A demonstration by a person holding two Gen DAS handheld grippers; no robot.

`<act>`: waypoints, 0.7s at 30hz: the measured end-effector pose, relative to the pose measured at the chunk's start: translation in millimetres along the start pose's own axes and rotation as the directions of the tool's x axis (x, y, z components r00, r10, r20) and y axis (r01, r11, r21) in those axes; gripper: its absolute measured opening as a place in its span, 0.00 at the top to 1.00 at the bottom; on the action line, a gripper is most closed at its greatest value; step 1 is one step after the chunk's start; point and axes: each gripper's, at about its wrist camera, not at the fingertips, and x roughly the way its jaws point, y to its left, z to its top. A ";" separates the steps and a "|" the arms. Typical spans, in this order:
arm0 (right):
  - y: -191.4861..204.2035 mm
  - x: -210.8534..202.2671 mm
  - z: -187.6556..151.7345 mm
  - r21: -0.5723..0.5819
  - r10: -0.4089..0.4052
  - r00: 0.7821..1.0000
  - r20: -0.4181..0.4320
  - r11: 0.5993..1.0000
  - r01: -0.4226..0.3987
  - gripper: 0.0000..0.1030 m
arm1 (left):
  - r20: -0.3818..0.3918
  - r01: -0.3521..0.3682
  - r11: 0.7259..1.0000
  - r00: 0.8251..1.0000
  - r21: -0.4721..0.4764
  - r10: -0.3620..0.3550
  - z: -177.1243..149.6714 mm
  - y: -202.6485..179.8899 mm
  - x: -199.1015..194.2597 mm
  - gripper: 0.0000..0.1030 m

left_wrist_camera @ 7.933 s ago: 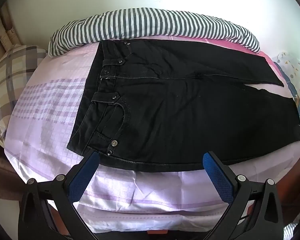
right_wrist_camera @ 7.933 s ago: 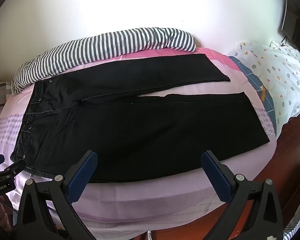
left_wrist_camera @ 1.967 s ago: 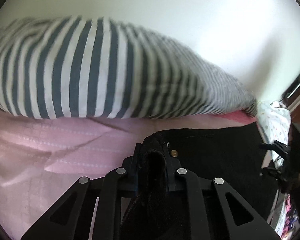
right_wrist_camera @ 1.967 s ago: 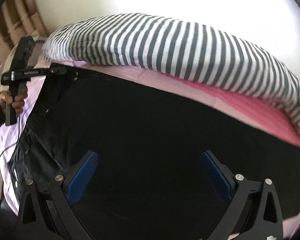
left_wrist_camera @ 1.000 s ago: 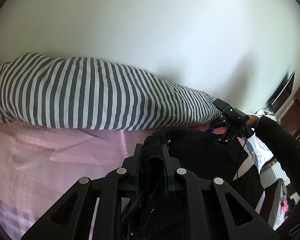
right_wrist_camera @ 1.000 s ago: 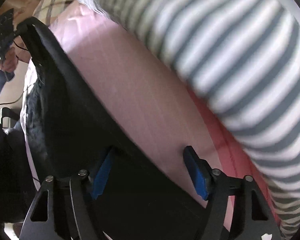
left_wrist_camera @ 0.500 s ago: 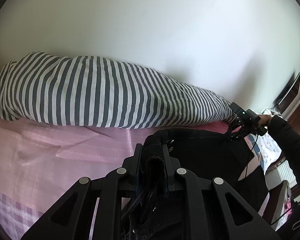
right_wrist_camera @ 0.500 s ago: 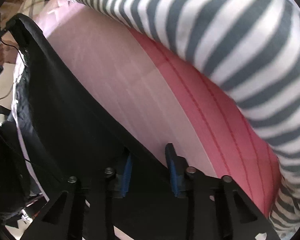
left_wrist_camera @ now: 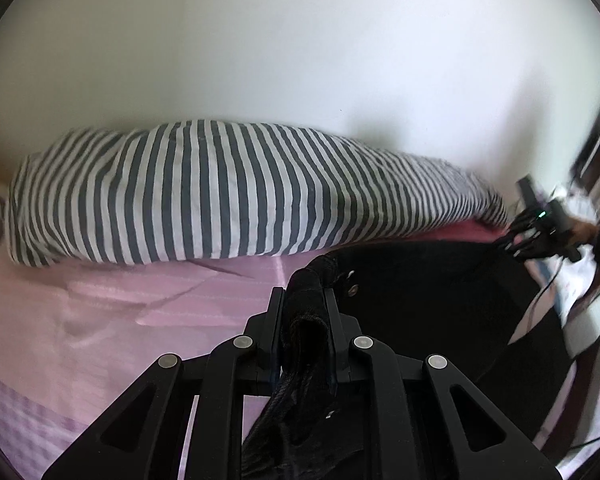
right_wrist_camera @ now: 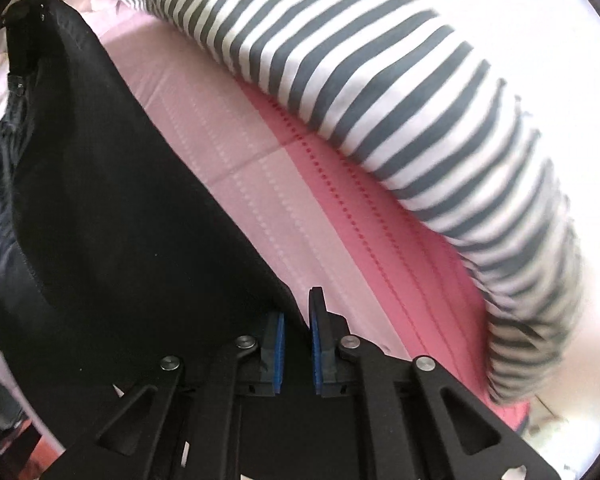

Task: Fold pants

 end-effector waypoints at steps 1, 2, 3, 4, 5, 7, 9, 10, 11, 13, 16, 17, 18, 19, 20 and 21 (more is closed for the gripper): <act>6.5 -6.0 -4.3 0.012 -0.029 1.000 0.007 1.000 0.029 0.93 | -0.007 -0.001 1.000 1.000 0.021 0.002 0.2 -2.9 -1.3 0.83; 13.3 -15.8 -11.6 0.031 -0.077 0.997 0.015 0.997 0.077 0.94 | -0.006 -0.007 0.999 1.000 0.047 0.007 -0.1 -6.2 -3.4 0.83; 19.1 -24.0 -18.7 0.046 -0.111 0.994 0.021 0.993 0.110 0.94 | -0.007 -0.019 0.997 1.000 0.080 0.019 -1.1 -9.5 -5.7 0.83; 28.9 -30.2 -23.3 0.056 -0.133 0.991 0.026 0.990 0.131 0.95 | -0.006 -0.026 0.995 1.000 0.101 0.027 -2.1 -12.0 -8.2 0.83; 39.1 -39.2 -32.5 0.067 -0.167 0.985 0.034 0.984 0.165 0.95 | -0.004 -0.028 0.993 1.000 0.116 0.029 -3.4 -14.3 -11.9 0.83; 56.7 -51.2 -48.6 0.087 -0.214 0.976 0.042 0.974 0.210 0.95 | -0.006 -0.013 0.993 1.000 0.119 0.014 -8.6 -16.9 -21.3 0.83; 60.3 -60.7 -61.4 0.125 -0.228 0.973 0.044 0.967 0.221 0.95 | 0.003 -0.015 0.990 1.000 0.138 0.015 -15.8 -21.3 -33.4 0.83; 67.4 -67.5 -70.3 0.143 -0.248 0.967 0.056 0.961 0.238 0.95 | 0.007 -0.015 0.989 1.000 0.148 0.015 -19.1 -24.4 -38.8 0.83; 72.5 -69.6 -76.1 0.157 -0.257 0.964 0.066 0.957 0.244 0.96 | 0.010 -0.013 0.987 1.000 0.159 0.011 -24.2 -28.2 -46.1 0.83; 85.2 -81.3 -94.7 0.212 -0.271 0.959 0.085 0.945 0.249 0.96 | 0.018 -0.013 0.984 1.000 0.179 0.010 -34.0 -33.4 -60.3 0.83; 100.3 -93.3 -115.5 0.266 -0.288 0.951 0.107 0.930 0.252 0.97 | 0.022 -0.012 0.977 1.000 0.211 0.008 -54.6 -44.0 -81.0 0.83; 106.6 -97.1 -124.3 0.285 -0.289 0.951 0.114 0.926 0.247 0.97 | 0.019 -0.010 0.976 1.000 0.218 0.006 -62.8 -46.8 -86.8 0.83; 114.4 -98.9 -134.5 0.298 -0.283 0.952 0.115 0.924 0.239 0.97 | 0.016 -0.008 0.974 1.000 0.228 0.004 -70.5 -49.6 -91.7 0.83; 122.0 -101.9 -142.2 0.305 -0.288 0.951 0.117 0.921 0.241 0.97 | 0.014 -0.006 0.972 1.000 0.234 0.003 -77.4 -51.8 -95.1 0.83; 131.2 -104.9 -152.8 0.318 -0.281 0.953 0.116 0.919 0.233 0.97 | 0.009 -0.004 0.971 1.000 0.240 0.002 -84.1 -54.0 -97.7 0.83; 135.9 -103.3 -157.4 0.322 -0.272 0.956 0.112 0.920 0.224 0.97 | -0.001 0.000 0.969 1.000 0.248 0.000 -92.8 -56.3 -100.7 0.83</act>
